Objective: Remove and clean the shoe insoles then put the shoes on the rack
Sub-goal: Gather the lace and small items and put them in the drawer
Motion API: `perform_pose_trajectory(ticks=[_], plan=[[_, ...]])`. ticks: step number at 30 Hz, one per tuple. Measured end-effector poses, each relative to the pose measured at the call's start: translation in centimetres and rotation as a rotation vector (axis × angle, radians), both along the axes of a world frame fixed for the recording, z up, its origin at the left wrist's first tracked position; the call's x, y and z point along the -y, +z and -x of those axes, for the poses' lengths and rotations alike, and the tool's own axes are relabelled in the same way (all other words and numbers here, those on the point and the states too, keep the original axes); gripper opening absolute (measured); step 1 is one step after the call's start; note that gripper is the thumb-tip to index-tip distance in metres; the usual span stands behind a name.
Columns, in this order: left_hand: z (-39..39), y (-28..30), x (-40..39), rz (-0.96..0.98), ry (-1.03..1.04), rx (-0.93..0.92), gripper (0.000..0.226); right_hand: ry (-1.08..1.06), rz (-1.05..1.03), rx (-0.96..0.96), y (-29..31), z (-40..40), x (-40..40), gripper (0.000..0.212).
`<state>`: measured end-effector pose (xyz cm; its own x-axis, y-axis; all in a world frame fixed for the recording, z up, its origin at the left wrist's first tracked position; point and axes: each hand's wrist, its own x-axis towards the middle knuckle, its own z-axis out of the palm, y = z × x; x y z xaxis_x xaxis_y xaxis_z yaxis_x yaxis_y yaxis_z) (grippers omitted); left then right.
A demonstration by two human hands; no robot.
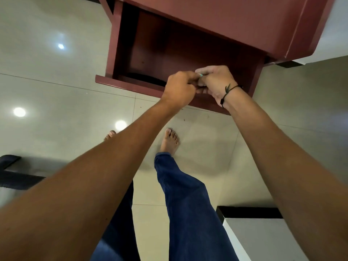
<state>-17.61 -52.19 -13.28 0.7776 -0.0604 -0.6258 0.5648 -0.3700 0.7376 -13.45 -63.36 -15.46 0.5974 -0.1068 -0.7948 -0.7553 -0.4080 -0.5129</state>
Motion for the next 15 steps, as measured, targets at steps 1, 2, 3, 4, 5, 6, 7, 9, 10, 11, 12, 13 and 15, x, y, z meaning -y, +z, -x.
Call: perform_pose_trajectory(ticks=[1, 2, 3, 4, 5, 6, 7, 9, 10, 11, 12, 13, 15], plan=[[-0.3, -0.4, 0.2, 0.001, 0.014, -0.016, 0.052, 0.043, 0.063, 0.019, -1.1, -0.4, 0.4, 0.030], [-0.7, -0.7, 0.2, -0.016, 0.040, -0.029, 0.051, 0.099, 0.147, 0.029, -2.2, -0.7, 0.7, 0.030], [-1.0, -1.0, 0.1, -0.041, 0.075, -0.042, 0.050, 0.161, 0.232, 0.032, -3.5, -0.9, 1.1, 0.027], [-1.3, -1.4, -0.1, -0.061, 0.110, -0.052, 0.049, 0.212, 0.307, 0.021, -4.2, -0.9, 1.3, 0.024], [-1.5, -1.6, -0.4, -0.071, 0.139, -0.056, 0.048, 0.277, 0.361, 0.005, -5.0, -0.9, 1.6, 0.020], [-1.7, -1.8, -0.7, -0.072, 0.163, -0.061, 0.047, 0.371, 0.409, -0.010, -5.5, -0.8, 1.7, 0.018], [-1.8, -1.9, -0.9, -0.069, 0.175, -0.063, 0.045, 0.469, 0.452, -0.013, -6.0, -0.9, 1.8, 0.015], [-1.8, -2.0, -1.3, -0.061, 0.180, -0.062, 0.044, 0.588, 0.524, 0.011, -6.3, -1.1, 1.6, 0.011], [-1.8, -2.0, -1.3, -0.055, 0.177, -0.061, 0.044, 0.612, 0.541, 0.015, -6.4, -1.2, 1.5, 0.008], [-1.8, -2.0, -1.3, -0.050, 0.174, -0.062, 0.045, 0.652, 0.550, 0.039, -6.7, -1.3, 1.4, 0.007], [-1.9, -2.0, -1.2, -0.045, 0.169, -0.063, 0.045, 0.695, 0.552, 0.044, -7.1, -1.3, 1.2, 0.015], [-1.8, -2.0, -1.0, -0.040, 0.166, -0.065, 0.045, 0.742, 0.551, 0.042, -7.6, -1.3, 1.2, 0.021], [-1.8, -2.0, -0.5, -0.035, 0.160, -0.066, 0.043, 0.802, 0.542, 0.017, -7.9, -1.0, 1.1, 0.025]])
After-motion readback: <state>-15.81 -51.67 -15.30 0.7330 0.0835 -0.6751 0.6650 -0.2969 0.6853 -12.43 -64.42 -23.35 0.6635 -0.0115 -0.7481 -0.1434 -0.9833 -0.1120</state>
